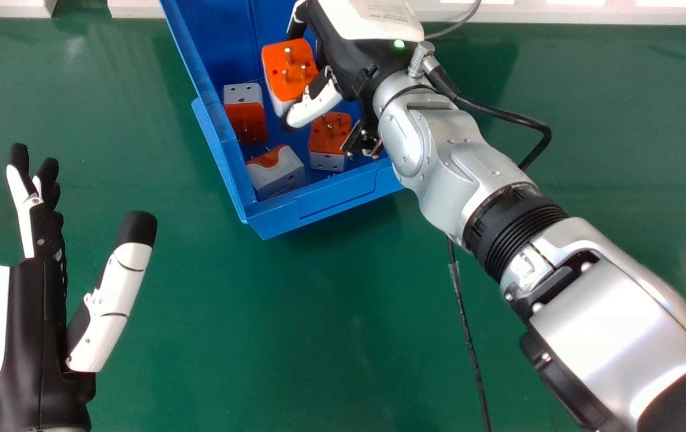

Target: Pick all objects and put in blue box

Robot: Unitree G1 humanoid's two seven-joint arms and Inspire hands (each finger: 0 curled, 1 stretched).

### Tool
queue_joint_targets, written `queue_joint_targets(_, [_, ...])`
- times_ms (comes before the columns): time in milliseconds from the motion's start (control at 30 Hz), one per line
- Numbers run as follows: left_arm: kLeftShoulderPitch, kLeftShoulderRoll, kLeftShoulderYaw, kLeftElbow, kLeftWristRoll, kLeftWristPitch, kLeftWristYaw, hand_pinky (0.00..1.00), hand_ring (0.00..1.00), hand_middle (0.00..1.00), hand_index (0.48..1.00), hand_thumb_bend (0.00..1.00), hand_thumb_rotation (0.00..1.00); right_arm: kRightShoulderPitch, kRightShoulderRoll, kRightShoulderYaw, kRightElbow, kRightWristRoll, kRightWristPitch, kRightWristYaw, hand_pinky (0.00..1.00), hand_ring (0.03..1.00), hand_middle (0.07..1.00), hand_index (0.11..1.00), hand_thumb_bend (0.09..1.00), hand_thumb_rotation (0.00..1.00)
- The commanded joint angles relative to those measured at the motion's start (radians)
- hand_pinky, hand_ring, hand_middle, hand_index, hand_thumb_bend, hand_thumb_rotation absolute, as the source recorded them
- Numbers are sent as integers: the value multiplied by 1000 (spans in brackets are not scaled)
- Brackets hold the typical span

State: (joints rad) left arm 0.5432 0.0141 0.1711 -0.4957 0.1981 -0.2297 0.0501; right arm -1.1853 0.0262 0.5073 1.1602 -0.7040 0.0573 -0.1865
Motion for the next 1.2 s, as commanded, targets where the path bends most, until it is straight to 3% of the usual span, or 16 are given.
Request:
queue_joint_targets(0, [-1,0,-4,-24,11,-22,14,1000,1000,1000,1000,699,826,-49,-11,5,-36,-5,5,1,771,924,982,945,507,685])
queue_joint_targets(67, [-3,-2,-6,-23,17,-22,18,1000,1000,1000,1000,683,828,-45,-14,8,-44,-7,4,-2,766,920,975,944,495,701])
queue_joint_targets(267, [-3,-5,-15,-31,15,-6,21,1000,1000,1000,1000,697,820,-39,-19,18,-58,-10,9,5,753,910,969,936,478,680])
queue_joint_targets(567, [-16,-3,-14,-8,23,-22,30,1000,1000,1000,1000,686,824,-35,-18,21,-64,-5,11,0,746,902,961,929,453,658])
queue_joint_targets(767, [-32,2,-8,6,36,-22,38,1000,1000,1000,1000,687,836,-20,-20,9,-85,5,7,-23,738,891,949,919,417,597])
queue_joint_targets(900, [-40,3,-7,13,31,-22,39,1000,1000,1000,1000,670,830,17,-17,-10,-149,13,38,-51,754,898,947,910,355,523])
queue_joint_targets(1033, [-49,7,-7,15,34,-14,39,1000,1000,1000,1000,665,825,106,-36,-17,-289,-2,54,-98,756,896,935,892,292,446])
queue_joint_targets(1167, [-56,17,-4,25,40,-20,40,1000,1000,1000,1000,624,820,251,-54,-21,-495,-24,84,-151,729,880,917,871,287,391])
